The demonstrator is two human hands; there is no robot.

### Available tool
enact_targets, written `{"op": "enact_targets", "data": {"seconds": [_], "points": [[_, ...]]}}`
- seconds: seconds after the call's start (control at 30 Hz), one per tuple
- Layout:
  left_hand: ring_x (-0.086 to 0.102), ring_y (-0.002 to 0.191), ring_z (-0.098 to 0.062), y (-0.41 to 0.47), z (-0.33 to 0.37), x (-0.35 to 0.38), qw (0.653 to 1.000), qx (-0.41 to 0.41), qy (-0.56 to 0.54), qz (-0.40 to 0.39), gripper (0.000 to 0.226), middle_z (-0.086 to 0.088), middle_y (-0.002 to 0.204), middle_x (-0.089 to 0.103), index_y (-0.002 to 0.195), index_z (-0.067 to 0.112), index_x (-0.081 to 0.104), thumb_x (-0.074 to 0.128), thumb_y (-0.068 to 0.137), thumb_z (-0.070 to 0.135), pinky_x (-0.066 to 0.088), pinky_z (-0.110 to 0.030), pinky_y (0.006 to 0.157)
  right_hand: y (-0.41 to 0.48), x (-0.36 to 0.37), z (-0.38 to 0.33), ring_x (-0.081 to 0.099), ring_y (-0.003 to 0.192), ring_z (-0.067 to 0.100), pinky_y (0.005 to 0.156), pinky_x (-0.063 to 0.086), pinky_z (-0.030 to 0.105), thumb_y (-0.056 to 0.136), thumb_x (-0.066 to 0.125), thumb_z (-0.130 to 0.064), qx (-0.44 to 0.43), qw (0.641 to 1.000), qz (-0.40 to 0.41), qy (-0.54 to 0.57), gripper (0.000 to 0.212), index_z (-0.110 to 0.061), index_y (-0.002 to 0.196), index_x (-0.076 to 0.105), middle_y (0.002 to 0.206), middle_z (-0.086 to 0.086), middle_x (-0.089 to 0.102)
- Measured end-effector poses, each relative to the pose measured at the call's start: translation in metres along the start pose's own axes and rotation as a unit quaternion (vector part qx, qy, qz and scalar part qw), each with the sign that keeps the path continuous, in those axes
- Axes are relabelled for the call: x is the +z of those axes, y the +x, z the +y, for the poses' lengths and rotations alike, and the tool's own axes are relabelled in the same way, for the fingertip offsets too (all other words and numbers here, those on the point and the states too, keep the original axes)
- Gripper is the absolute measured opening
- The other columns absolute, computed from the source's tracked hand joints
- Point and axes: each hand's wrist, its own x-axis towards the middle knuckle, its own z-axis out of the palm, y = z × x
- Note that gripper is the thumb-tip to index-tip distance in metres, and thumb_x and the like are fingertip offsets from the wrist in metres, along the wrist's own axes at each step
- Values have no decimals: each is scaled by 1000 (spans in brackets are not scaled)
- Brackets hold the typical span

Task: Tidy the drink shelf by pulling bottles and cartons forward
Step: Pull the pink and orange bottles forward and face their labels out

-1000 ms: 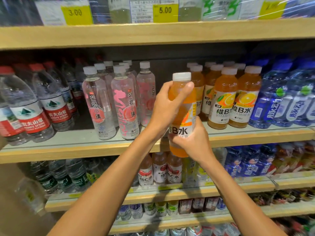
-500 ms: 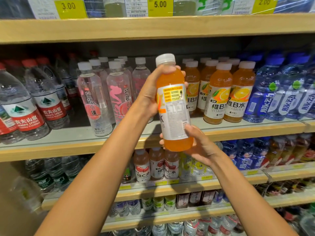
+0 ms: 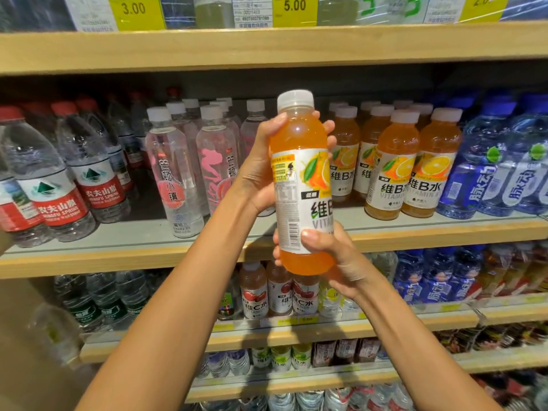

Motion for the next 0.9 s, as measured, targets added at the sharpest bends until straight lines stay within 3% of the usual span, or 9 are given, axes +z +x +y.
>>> {"op": "enact_targets", "data": {"seconds": [0.07,0.17,0.3,0.43,0.57,0.63,0.7,0.83,0.9], "points": [[68,84,-19,-2,1,-5,991,34,92,88,44,-8,93,70,104,9,64,77,72,36,56,-33,79,3,0,-2,67,79,28,69,57,36,60,74,-32,-24,994,77,-67,65,1,113,58,91,14,70],[69,72,-10,-5,3,-9,926,154,232,256,21,-1,81,72,95,12,65,64,91,33,54,-21,62,8,0,-4,69,76,15,57,52,21,54,79,-39,-59,968,185,-160,64,-8,107,60,87,1,74],[69,92,-15,-7,-4,1,849,204,381,303,30,-5,98,72,101,11,69,63,90,39,58,-34,80,12,1,3,67,81,3,65,50,15,68,84,-22,-100,922,268,-262,45,-19,104,57,89,-9,70],[63,87,1,-1,-24,22,807,206,431,347,48,12,93,63,110,22,56,75,76,51,53,-24,78,12,10,14,60,73,12,56,44,13,67,82,-28,-106,849,362,-371,55,-17,108,47,83,-8,63],[60,79,3,3,-33,30,769,261,403,422,45,16,83,59,99,28,52,83,69,39,52,-23,74,9,19,21,53,69,3,52,38,6,62,69,-33,-110,848,360,-373,65,-19,120,42,84,-10,58],[63,75,0,5,-29,26,773,273,384,426,39,13,81,63,97,24,58,84,68,30,54,-23,72,7,18,20,53,67,-3,53,38,4,63,74,-33,-110,852,347,-376,69,-20,121,41,84,-14,57],[66,75,-8,6,-22,24,803,261,357,398,33,5,82,68,96,14,63,82,69,21,55,-26,71,6,11,15,61,76,0,60,43,6,66,79,-27,-103,892,295,-327,69,-19,123,41,93,-10,63],[65,68,-17,2,-11,19,911,184,217,300,10,-3,70,68,78,11,66,76,74,9,54,-27,61,0,-7,-5,67,103,21,82,55,30,63,78,-41,-26,981,137,-133,70,-16,123,52,113,6,69],[65,73,-23,0,-5,14,963,103,126,213,27,-8,81,68,88,8,66,76,65,16,55,-28,60,-2,-11,-13,66,105,30,88,54,40,58,83,-47,28,998,52,-32,84,-10,127,52,115,13,68]]}}
